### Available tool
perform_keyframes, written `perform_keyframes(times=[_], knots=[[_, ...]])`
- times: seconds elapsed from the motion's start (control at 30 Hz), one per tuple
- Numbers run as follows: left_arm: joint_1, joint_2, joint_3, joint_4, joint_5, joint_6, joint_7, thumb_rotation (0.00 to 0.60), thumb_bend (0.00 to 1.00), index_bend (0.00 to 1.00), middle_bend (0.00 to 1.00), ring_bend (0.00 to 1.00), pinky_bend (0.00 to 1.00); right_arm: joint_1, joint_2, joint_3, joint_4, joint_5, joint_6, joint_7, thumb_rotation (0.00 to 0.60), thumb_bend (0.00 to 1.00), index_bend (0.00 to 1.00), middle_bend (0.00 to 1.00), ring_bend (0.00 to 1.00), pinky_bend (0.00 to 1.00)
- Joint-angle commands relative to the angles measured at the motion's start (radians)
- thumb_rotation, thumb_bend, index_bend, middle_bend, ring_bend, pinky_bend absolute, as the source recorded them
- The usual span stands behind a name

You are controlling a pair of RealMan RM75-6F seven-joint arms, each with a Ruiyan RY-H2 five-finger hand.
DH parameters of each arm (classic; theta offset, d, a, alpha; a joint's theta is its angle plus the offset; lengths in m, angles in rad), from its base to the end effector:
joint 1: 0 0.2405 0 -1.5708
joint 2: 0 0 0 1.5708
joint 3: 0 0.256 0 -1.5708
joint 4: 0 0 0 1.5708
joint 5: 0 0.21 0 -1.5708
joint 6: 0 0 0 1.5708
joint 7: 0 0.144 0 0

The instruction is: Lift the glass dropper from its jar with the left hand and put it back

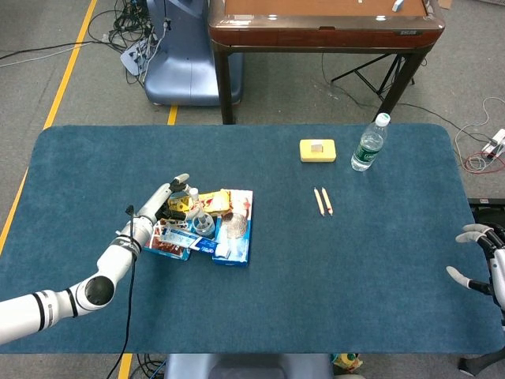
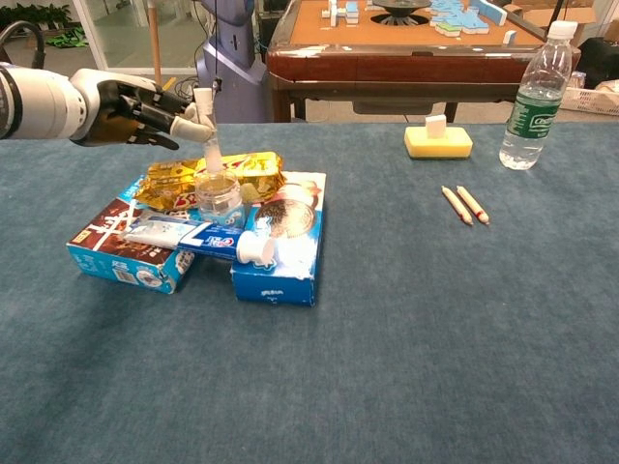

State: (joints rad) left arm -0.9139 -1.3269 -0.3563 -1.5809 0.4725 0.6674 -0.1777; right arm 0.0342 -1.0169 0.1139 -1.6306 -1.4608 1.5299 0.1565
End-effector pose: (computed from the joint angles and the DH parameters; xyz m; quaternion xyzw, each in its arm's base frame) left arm -0.1199 0.4027 0.0399 -0.4802 -0.7182 -0.4221 0.2747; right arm -0.3188 -0.1777 0.2076 0.5369 -0.3945 0.4279 0.6108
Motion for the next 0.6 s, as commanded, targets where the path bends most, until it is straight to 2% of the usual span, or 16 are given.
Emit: perform_keyframes(times=[0.03,0.6], knots=[[-0.004,-0.003,0.001,0.004,-0.006,0.002,0.001,0.600,0.28,0.44,0.00,0.00,0.01,0.000,0.000,0.000,0.000,0.001,0.000,0.001,0.600,0.07,0.44,0.32,0.21,0.29],[-0.022,-0.010,0.012,0.007,-0.049,0.031,0.025,0.600,0.28,0.47,0.00,0.00,0.01,0.000,0.002,0.001,0.002,0.003,-0.001,0.007,0.600,0.07,0.44,0.32,0.21,0.29]])
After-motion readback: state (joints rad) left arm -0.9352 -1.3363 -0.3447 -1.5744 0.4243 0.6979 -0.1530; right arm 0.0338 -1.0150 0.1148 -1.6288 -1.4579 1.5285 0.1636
